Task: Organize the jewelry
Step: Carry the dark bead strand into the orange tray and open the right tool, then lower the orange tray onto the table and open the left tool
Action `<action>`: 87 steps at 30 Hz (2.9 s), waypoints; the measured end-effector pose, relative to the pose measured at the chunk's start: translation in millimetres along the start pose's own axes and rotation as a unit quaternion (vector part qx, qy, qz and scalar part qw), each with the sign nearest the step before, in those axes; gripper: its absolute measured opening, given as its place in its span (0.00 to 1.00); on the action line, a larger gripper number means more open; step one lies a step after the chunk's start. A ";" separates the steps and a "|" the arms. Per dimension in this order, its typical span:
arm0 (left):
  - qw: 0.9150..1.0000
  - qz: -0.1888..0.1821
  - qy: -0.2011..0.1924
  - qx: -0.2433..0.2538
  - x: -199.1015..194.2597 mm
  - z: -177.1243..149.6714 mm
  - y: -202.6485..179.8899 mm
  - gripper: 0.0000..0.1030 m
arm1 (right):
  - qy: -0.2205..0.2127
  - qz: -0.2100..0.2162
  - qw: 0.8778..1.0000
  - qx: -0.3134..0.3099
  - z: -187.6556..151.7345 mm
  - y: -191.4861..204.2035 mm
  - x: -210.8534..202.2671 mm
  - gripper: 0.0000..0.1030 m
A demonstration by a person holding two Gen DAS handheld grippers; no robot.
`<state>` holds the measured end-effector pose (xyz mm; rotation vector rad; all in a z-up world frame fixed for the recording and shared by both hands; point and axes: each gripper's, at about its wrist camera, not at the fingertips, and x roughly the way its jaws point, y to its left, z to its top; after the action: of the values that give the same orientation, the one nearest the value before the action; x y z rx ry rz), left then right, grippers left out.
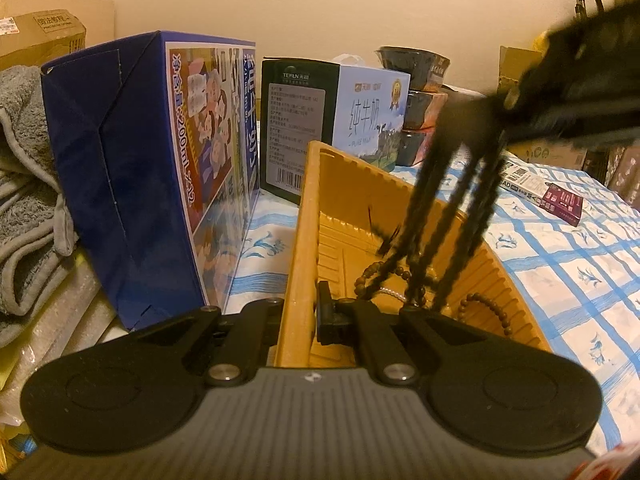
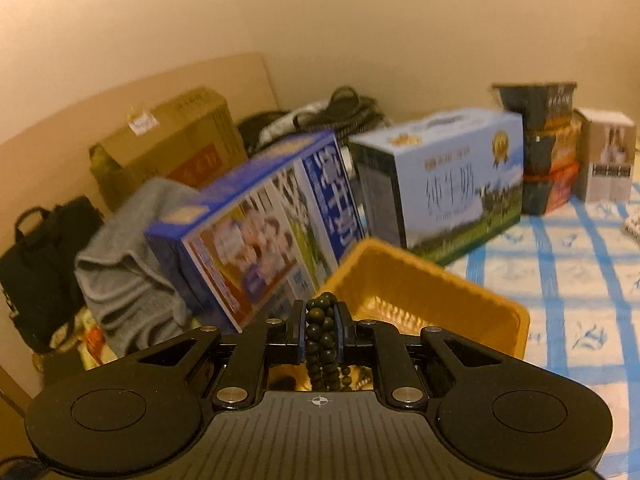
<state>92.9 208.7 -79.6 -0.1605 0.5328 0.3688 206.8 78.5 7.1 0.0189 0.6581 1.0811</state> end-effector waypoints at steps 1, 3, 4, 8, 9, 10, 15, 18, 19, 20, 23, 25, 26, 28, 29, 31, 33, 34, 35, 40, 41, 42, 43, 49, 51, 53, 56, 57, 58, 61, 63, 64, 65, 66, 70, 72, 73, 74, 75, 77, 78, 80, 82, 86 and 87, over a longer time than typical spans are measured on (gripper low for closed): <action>1.000 0.000 0.001 -0.001 0.3 0.1 0.2 0.04 | 0.003 -0.005 1.000 0.004 -2.9 -2.6 4.2 0.13; 1.000 0.000 0.002 -0.002 1.0 0.4 0.5 0.04 | 0.005 -0.006 1.000 0.008 -4.9 -8.4 10.2 0.13; 1.000 0.001 0.003 -0.002 1.4 0.2 0.6 0.04 | 0.004 -0.009 1.000 0.011 -4.6 -11.8 11.7 0.13; 1.000 0.001 0.003 -0.002 1.9 0.2 0.5 0.04 | 0.004 -0.018 1.000 0.025 -1.8 -24.7 9.6 0.19; 1.000 0.002 0.002 -0.001 2.0 0.2 0.2 0.04 | 0.004 -0.022 0.999 0.026 -2.6 -27.2 7.5 0.24; 1.000 0.002 0.003 -0.001 2.0 0.1 0.2 0.04 | 0.005 -0.026 0.999 0.027 -3.8 -28.7 5.7 0.28; 1.000 0.003 0.003 -0.001 2.5 -0.2 -0.1 0.04 | 0.025 -0.042 0.998 0.038 -18.1 -42.6 -3.7 0.40; 1.000 0.003 0.004 -0.001 2.8 -0.1 -0.2 0.04 | 0.038 -0.053 0.997 0.051 -31.6 -53.2 -11.9 0.43; 1.000 0.003 0.004 -0.001 2.5 -0.1 -0.2 0.04 | 0.042 -0.056 0.996 0.056 -36.8 -57.0 -14.7 0.44; 1.000 0.003 0.004 -0.002 2.7 -0.2 -0.1 0.04 | 0.046 -0.062 0.995 0.062 -42.1 -60.6 -17.7 0.46; 1.000 0.004 0.005 -0.003 2.9 -0.8 0.3 0.04 | 0.053 -0.075 0.993 0.079 -57.4 -70.7 -27.7 0.49; 1.000 0.005 0.005 -0.002 3.5 -1.3 0.4 0.04 | 0.058 -0.083 0.991 0.092 -67.1 -78.0 -35.1 0.50; 1.000 0.006 0.005 -0.001 3.8 -1.5 0.1 0.04 | 0.058 -0.085 0.990 0.097 -70.8 -81.0 -38.6 0.50; 1.000 0.008 0.006 0.000 4.7 -1.8 -0.5 0.04 | 0.060 -0.092 0.988 0.106 -77.4 -87.1 -45.1 0.51; 1.000 0.009 0.006 0.000 5.5 -2.1 -0.7 0.04 | 0.060 -0.095 0.988 0.109 -79.7 -89.8 -47.7 0.51; 1.000 0.013 0.007 0.002 8.0 -2.8 -1.4 0.04 | 0.061 -0.100 0.987 0.112 -83.8 -94.6 -52.1 0.51; 1.000 0.015 0.007 0.003 10.1 -2.9 -1.7 0.04 | 0.063 -0.110 0.986 0.107 -85.6 -97.1 -54.4 0.51; 1.000 0.016 0.008 0.004 11.5 -2.6 -1.9 0.04 | 0.064 -0.115 0.986 0.103 -86.1 -97.7 -54.3 0.51; 1.000 0.017 0.008 0.006 12.6 -2.0 -2.3 0.04 | 0.066 -0.121 0.986 0.098 -86.8 -98.8 -55.3 0.51; 1.000 0.019 0.008 0.006 17.4 -0.8 -1.7 0.04 | 0.066 -0.130 0.984 0.104 -89.4 -104.1 -58.2 0.52; 1.000 0.018 0.010 0.004 18.5 -1.0 -0.5 0.04 | 0.065 -0.131 0.984 0.105 -90.2 -104.3 -58.6 0.52; 1.000 0.017 0.012 0.000 19.6 -1.2 1.3 0.04 | 0.066 -0.131 0.984 0.106 -91.1 -104.3 -59.5 0.52; 1.000 0.016 0.016 -0.005 20.5 -1.7 3.4 0.04 | 0.066 -0.131 0.983 0.106 -91.9 -103.7 -59.9 0.52; 0.998 0.010 0.041 -0.036 25.7 -10.4 18.1 0.05 | 0.071 -0.133 0.983 0.108 -96.8 -101.6 -61.6 0.53; 0.998 0.009 0.049 -0.044 26.7 -13.4 21.6 0.06 | 0.071 -0.135 0.982 0.110 -98.0 -101.3 -62.0 0.55; 0.997 0.005 0.054 -0.052 26.3 -16.0 25.3 0.07 | 0.072 -0.136 0.982 0.109 -98.8 -100.5 -62.4 0.57; 0.997 0.004 0.062 -0.052 25.8 -18.2 28.3 0.09 | 0.070 -0.138 0.982 0.108 -99.4 -99.5 -63.3 0.60; 0.996 0.003 0.066 -0.053 26.0 -18.7 29.0 0.15 | 0.069 -0.140 0.982 0.108 -99.6 -99.4 -63.3 0.61; 0.996 0.002 0.070 -0.058 25.1 -19.5 30.8 0.17 | 0.069 -0.142 0.981 0.108 -99.8 -99.1 -63.6 0.62; 0.996 0.008 0.068 -0.060 17.8 -22.5 34.1 0.29 | 0.069 -0.145 0.981 0.106 -100.5 -98.5 -65.5 0.64; 0.997 0.014 0.059 -0.055 10.9 -20.3 35.0 0.39 | 0.069 -0.148 0.981 0.107 -101.3 -98.1 -66.5 0.66; 0.997 0.011 0.059 -0.053 7.4 -19.1 36.3 0.40 | 0.068 -0.150 0.980 0.107 -102.0 -97.7 -67.2 0.67; 0.997 0.009 0.060 -0.053 5.7 -17.7 36.8 0.43 | 0.068 -0.151 0.980 0.108 -102.5 -97.0 -68.0 0.68; 0.997 0.008 0.063 -0.052 2.5 -16.9 37.3 0.45 | 0.068 -0.153 0.980 0.108 -103.2 -96.8 -69.0 0.68; 0.998 0.012 0.053 -0.032 -17.3 -11.1 33.3 0.52 | 0.066 -0.155 0.980 0.104 -103.6 -89.7 -76.1 0.69; 0.999 0.011 0.044 -0.024 -31.2 -5.0 29.2 0.64 | 0.065 -0.163 0.980 0.096 -103.5 -84.0 -80.9 0.69; 0.999 0.010 0.038 -0.018 -38.8 -1.6 25.8 0.65 | 0.066 -0.170 0.979 0.091 -103.8 -80.7 -83.4 0.69; 0.999 0.008 0.033 -0.009 -46.3 1.8 21.2 0.68 | 0.068 -0.177 0.978 0.086 -104.1 -77.1 -86.2 0.69; 1.000 0.007 0.030 0.001 -52.7 4.4 16.2 0.71 | 0.071 -0.182 0.977 0.081 -104.1 -73.8 -88.2 0.69; 0.999 0.002 0.025 0.020 -65.6 9.5 4.3 0.78 | 0.070 -0.194 0.976 0.064 -105.6 -63.9 -96.2 0.69; 0.999 -0.002 0.022 0.029 -72.2 11.5 -2.3 0.82 | 0.067 -0.199 0.976 0.058 -106.9 -59.9 -99.8 0.69; 0.999 -0.010 0.018 0.044 -83.2 13.9 -15.3 0.83 | 0.062 -0.215 0.973 0.050 -109.3 -50.8 -109.0 0.69; 0.998 -0.020 0.019 0.051 -92.7 14.8 -27.4 0.83 | 0.056 -0.227 0.971 0.046 -112.4 -42.0 -119.6 0.69; 0.996 -0.032 0.020 0.076 -112.3 11.6 -53.1 0.86 | 0.045 -0.230 0.970 0.065 -118.3 -30.8 -142.8 0.69; 0.996 -0.028 0.017 0.085 -118.3 9.9 -59.5 0.87 | 0.041 -0.230 0.970 0.072 -119.9 -28.4 -149.3 0.69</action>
<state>26.0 120.7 -6.1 -0.0172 0.5904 0.2639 124.4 -93.4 -26.7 -0.0514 0.7695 0.5877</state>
